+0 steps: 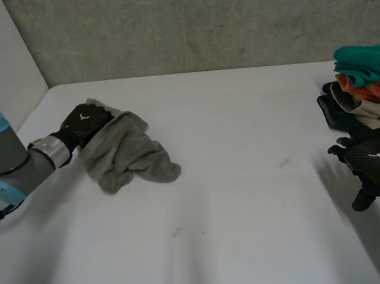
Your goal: Fold the laundry.
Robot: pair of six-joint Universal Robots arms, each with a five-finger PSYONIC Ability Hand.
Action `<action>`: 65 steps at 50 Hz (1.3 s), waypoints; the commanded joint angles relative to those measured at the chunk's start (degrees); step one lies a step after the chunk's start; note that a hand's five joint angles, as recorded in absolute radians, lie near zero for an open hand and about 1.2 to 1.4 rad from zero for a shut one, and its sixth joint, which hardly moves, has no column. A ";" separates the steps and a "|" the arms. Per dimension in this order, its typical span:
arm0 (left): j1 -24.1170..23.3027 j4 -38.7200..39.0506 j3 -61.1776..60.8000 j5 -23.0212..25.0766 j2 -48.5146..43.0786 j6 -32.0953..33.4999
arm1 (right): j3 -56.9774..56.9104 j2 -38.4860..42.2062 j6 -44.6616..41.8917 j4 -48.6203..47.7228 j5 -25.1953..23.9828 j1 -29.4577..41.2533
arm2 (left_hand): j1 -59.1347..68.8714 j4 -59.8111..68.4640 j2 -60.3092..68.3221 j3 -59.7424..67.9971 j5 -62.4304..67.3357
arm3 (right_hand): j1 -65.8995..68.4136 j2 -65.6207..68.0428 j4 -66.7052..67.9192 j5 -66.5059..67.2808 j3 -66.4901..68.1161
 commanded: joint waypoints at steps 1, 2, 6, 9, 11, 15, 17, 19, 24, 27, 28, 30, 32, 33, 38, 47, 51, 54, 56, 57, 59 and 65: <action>-5.47 -0.38 -5.21 -1.20 9.35 1.92 | -3.15 -1.03 0.77 0.83 0.81 0.12 | 15.56 13.50 13.34 13.96 15.30 | -1.61 -2.52 -3.35 -3.85 -2.16; -6.96 -0.38 -8.00 -1.29 13.20 1.31 | -3.60 -1.47 0.86 1.00 0.90 0.12 | 15.56 13.50 13.34 13.96 15.30 | -1.61 -2.52 -3.35 -3.85 -2.16; -14.32 -0.47 -15.91 -1.20 21.56 -1.84 | -6.32 -4.37 1.12 3.46 0.99 0.30 | 15.56 13.50 13.34 13.96 15.30 | -1.61 -2.52 -3.35 -3.85 -2.16; -19.53 -0.12 -20.23 -1.47 25.36 -3.61 | -8.86 -5.34 1.91 6.18 1.16 1.78 | 15.56 13.50 13.34 13.96 15.30 | -1.61 -2.52 -3.35 -3.85 -2.16; -24.10 0.06 -24.19 -2.25 28.52 -5.10 | -10.36 -5.34 3.49 7.50 1.16 3.63 | 15.56 13.50 13.34 13.96 15.30 | -1.61 -2.52 -3.35 -3.85 -2.16; -31.66 0.06 -28.42 -7.52 30.55 -7.30 | -14.67 -4.99 9.64 8.74 1.25 7.68 | 15.56 13.50 13.34 13.96 15.30 | -1.61 -2.52 -3.35 -3.85 -2.16; -34.82 0.15 -29.30 -9.89 30.47 -8.00 | -16.43 -4.37 12.45 8.74 1.43 8.73 | 15.56 13.50 13.34 13.96 15.30 | -1.61 -2.52 -3.35 -3.85 -2.16; -38.96 0.32 -29.74 -13.50 30.64 -8.45 | -17.31 -3.76 13.86 8.48 1.43 9.17 | 8.09 6.03 5.87 6.49 7.83 | -1.61 -2.52 -3.35 -3.85 -2.16; -41.34 1.64 -29.12 -24.03 33.36 -8.18 | -21.69 2.11 14.83 9.00 3.00 14.08 | -36.05 -38.11 -38.27 -37.65 -36.31 | -1.61 -2.52 -3.35 -3.85 -2.16; -40.46 1.99 -29.47 -32.30 35.91 -7.75 | -23.02 4.06 14.92 9.09 4.59 16.90 | -41.25 -43.31 -43.47 -42.85 -41.51 | -1.61 -2.52 -3.35 -3.85 -2.16; -40.20 1.73 -29.74 -34.06 36.09 -7.74 | -23.63 4.67 15.01 9.18 5.72 17.95 | -44.44 -46.49 -46.65 -46.04 -44.70 | -1.61 -2.52 -3.35 -3.85 -2.16; -39.58 1.21 -30.70 -37.67 36.44 -7.66 | -23.82 5.03 15.19 9.18 6.43 18.66 | -47.67 -49.72 -49.88 -49.26 -47.92 | -1.61 -2.52 -3.35 -3.85 -2.16; -39.23 0.24 -32.80 -38.64 37.31 -7.57 | -23.90 5.12 15.19 9.44 6.96 19.54 | -47.67 -49.72 -49.88 -49.26 -47.93 | -1.61 -2.52 -3.35 -3.85 -2.16; -39.14 -0.29 -33.77 -38.65 38.02 -7.57 | -23.90 5.21 15.19 9.70 7.05 19.81 | -47.67 -49.72 -49.88 -49.26 -47.93 | -1.61 -2.52 -3.35 -3.85 -2.16; -37.56 -2.84 -40.10 -39.17 44.08 -8.18 | -25.04 5.21 15.10 16.89 6.35 22.61 | -48.17 -50.23 -50.39 -49.77 -48.43 | -1.61 -2.52 -3.35 -3.85 -2.16; -34.31 -6.17 -50.82 -40.40 50.24 -9.15 | -27.51 5.03 14.75 27.90 5.73 25.78 | -47.33 -49.39 -49.55 -48.93 -47.59 | -1.61 -2.52 -3.35 -3.85 -2.16; -34.66 -7.93 -53.11 -41.63 50.68 -9.76 | -27.77 5.38 14.66 28.96 6.08 28.07 | -47.33 -49.39 -49.55 -48.93 -47.59 | -1.61 -2.52 -3.35 -3.85 -2.16; -35.01 -7.94 -54.26 -41.98 50.51 -10.12 | -27.68 6.87 14.31 29.04 6.44 29.47 | -47.16 -49.22 -49.38 -48.76 -47.42 | -1.61 -2.52 -3.35 -3.85 -2.16; -35.28 -7.41 -54.79 -41.81 49.98 -10.47 | -27.77 7.93 14.48 29.04 6.35 30.35 | -47.16 -49.22 -49.38 -48.76 -47.42 | -1.61 -2.52 -3.35 -3.85 -2.16; -35.36 -7.24 -54.79 -41.72 49.63 -10.64 | -27.86 8.63 14.83 29.04 6.35 31.05 | -47.16 -49.22 -49.38 -48.76 -47.42 | -1.61 -2.52 -3.35 -3.85 -2.16; -35.45 -6.01 -54.53 -41.72 47.53 -10.91 | -27.86 8.90 14.92 28.96 6.35 31.50 | -47.00 -49.05 -49.21 -48.59 -47.25 | -1.61 -2.52 -3.35 -3.85 -2.16; -36.42 -1.79 -52.51 -41.72 41.55 -10.73 | -27.51 11.18 15.71 28.34 6.79 33.17 | -42.29 -44.35 -44.51 -43.89 -42.55 | -1.61 -2.52 -3.35 -3.85 -2.16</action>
